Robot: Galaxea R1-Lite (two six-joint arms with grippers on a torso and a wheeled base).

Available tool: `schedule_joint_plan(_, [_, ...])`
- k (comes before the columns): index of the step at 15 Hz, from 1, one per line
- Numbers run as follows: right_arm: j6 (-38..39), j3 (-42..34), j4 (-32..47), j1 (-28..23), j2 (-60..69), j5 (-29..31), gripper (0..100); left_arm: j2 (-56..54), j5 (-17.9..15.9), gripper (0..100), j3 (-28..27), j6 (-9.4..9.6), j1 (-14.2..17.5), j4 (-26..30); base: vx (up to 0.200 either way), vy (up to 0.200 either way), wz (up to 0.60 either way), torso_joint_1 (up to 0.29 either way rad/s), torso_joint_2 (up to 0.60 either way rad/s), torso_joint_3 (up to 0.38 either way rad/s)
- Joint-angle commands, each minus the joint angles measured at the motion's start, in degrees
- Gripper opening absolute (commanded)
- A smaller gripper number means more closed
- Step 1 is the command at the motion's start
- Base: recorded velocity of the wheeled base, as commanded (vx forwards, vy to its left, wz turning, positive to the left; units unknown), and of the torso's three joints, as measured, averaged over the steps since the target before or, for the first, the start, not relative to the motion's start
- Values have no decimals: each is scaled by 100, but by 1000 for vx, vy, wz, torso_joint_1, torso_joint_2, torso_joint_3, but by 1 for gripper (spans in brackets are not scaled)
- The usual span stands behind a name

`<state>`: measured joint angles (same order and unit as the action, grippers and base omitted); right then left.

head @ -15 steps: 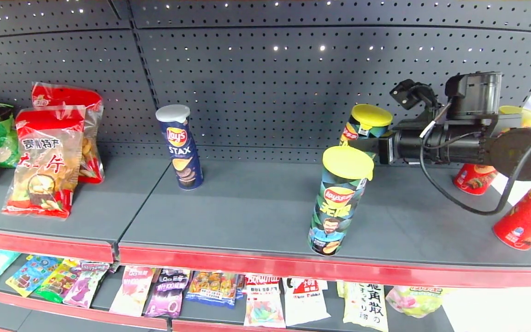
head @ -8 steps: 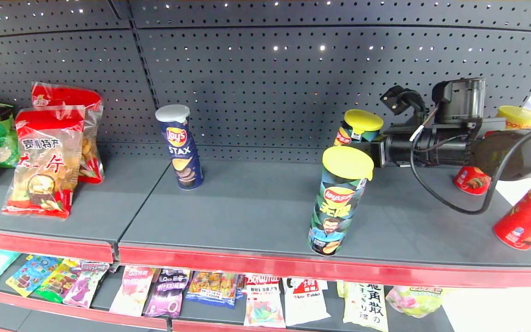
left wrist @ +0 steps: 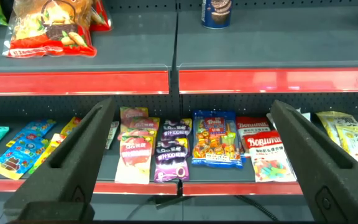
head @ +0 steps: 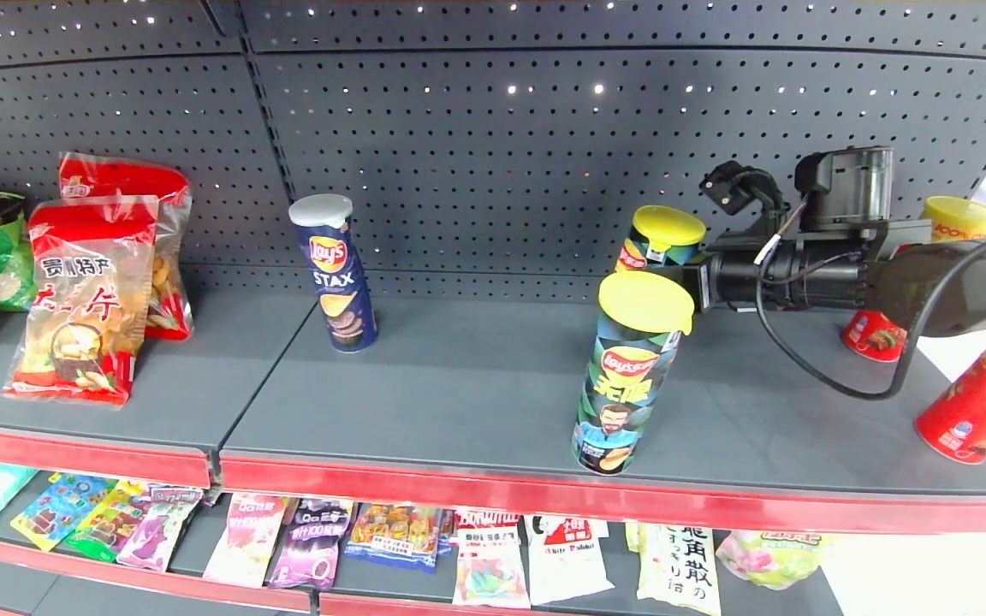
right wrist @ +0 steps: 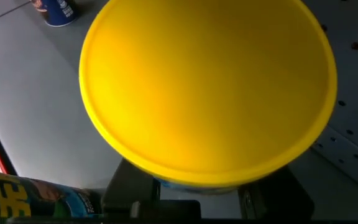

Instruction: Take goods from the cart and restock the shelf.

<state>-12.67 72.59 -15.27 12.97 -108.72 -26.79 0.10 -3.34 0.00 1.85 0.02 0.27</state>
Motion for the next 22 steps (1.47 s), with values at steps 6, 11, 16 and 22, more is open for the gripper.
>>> schedule_joint_plan(6, [19,-17,7,39,70,-1,100,8,0,100,0,-1,6,0,0,0,0,0,0,0])
schedule_joint_plan(11, [150,-483,-2,-155,580,60,100,8,0,100,0,-1,6,0,0,0,0,0,0,0])
schedule_joint_plan(16, [150,-1555,-28,-348,1397,43,100,8,0,100,0,-1,-2,0,0,0,0,0,0,0])
schedule_joint_plan(22, [133,-2777,-670,-585,1933,-379,100,8,0,100,0,-1,-2,0,0,0,0,0,0,0])
